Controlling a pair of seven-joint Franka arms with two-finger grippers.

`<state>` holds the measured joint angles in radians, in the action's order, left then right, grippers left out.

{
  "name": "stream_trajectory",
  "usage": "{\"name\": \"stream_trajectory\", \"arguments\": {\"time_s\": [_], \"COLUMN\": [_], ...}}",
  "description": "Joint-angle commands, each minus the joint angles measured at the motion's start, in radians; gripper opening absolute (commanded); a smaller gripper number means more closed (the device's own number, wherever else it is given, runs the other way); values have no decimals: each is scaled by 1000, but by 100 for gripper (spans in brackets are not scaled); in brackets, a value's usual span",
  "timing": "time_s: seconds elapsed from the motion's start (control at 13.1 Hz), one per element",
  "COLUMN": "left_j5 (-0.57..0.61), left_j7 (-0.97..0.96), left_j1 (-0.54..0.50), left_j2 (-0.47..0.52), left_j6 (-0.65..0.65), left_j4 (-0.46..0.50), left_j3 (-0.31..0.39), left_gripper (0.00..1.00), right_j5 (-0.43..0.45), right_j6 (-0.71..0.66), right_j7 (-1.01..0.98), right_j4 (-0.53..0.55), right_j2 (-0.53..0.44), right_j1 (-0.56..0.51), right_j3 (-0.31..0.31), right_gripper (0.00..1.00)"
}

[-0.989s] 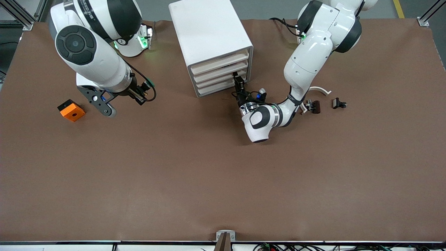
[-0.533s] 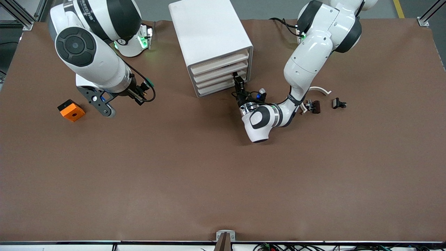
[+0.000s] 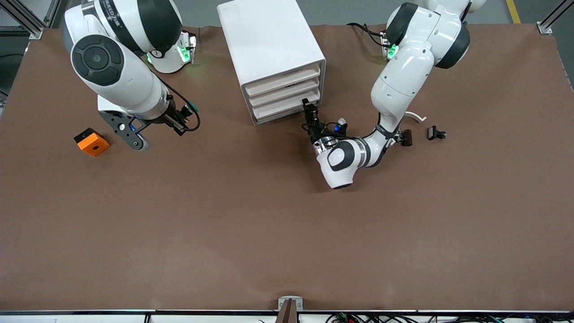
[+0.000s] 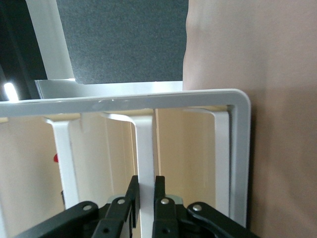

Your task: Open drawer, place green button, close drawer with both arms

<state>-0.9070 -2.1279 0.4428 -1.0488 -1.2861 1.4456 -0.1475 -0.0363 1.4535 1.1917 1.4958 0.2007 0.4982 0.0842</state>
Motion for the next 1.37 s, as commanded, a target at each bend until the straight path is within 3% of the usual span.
{"name": "stream_trajectory", "arguments": {"time_s": [0.0, 0.3, 1.29], "left_j5": [-3, -3, 105], "left_j7": [-4, -1, 2], "left_j1": [-6, -27, -142], "left_j2": [4, 7, 7], "left_j6": [-18, -18, -15], "left_j4": [-14, -31, -96], "left_j3": [34, 69, 71], "left_gripper": [8, 8, 8], "right_j5": [7, 7, 12], "right_j6": [1, -1, 34], "right_j7": [17, 17, 115], "right_j4": [3, 4, 3], "right_j2": [-7, -7, 6], "right_j1": [6, 6, 52], "right_j3": [3, 3, 0], "right_gripper": [0, 0, 0]}}
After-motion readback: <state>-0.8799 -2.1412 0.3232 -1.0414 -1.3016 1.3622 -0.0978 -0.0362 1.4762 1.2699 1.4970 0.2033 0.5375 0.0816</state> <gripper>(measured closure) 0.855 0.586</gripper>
